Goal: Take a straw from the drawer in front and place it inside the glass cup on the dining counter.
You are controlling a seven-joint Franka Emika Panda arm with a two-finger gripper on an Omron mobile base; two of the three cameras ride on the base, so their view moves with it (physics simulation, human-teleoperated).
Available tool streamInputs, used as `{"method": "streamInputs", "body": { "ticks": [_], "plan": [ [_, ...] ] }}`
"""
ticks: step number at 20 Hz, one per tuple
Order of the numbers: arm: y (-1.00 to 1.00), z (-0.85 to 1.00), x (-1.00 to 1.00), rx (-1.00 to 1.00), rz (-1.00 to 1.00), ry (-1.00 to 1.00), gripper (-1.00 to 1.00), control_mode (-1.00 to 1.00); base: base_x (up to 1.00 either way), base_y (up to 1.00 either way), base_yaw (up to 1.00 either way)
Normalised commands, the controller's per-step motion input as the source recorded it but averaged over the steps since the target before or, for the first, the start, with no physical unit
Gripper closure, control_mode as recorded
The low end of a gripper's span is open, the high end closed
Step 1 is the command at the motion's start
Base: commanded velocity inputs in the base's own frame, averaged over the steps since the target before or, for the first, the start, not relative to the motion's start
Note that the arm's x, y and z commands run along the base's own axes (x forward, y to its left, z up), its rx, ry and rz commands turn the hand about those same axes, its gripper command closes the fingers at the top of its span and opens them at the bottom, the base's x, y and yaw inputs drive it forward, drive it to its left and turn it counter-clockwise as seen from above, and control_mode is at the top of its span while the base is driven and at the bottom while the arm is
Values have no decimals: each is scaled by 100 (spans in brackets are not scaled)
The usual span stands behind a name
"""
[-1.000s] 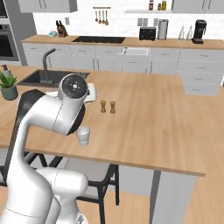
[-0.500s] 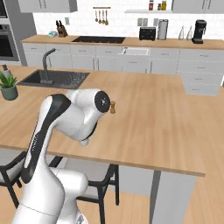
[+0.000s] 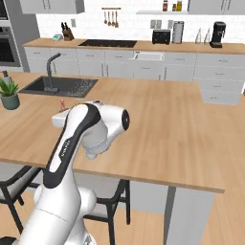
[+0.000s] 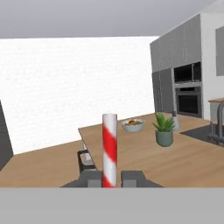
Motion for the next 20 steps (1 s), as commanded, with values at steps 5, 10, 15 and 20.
{"method": "streamInputs", "body": {
  "ticks": [5, 10, 15, 20],
  "plan": [
    [0, -22, 49, 3, 8, 0, 100, -100, 0, 0, 0],
    [0, -24, 43, 0, 1, 0, 100, -100, 0, 0, 0],
    [0, -28, 27, 0, 0, 0, 100, -100, 0, 0, 0],
    [0, -25, 22, 0, 0, 0, 100, -100, 0, 0, 0]
  ]
}}
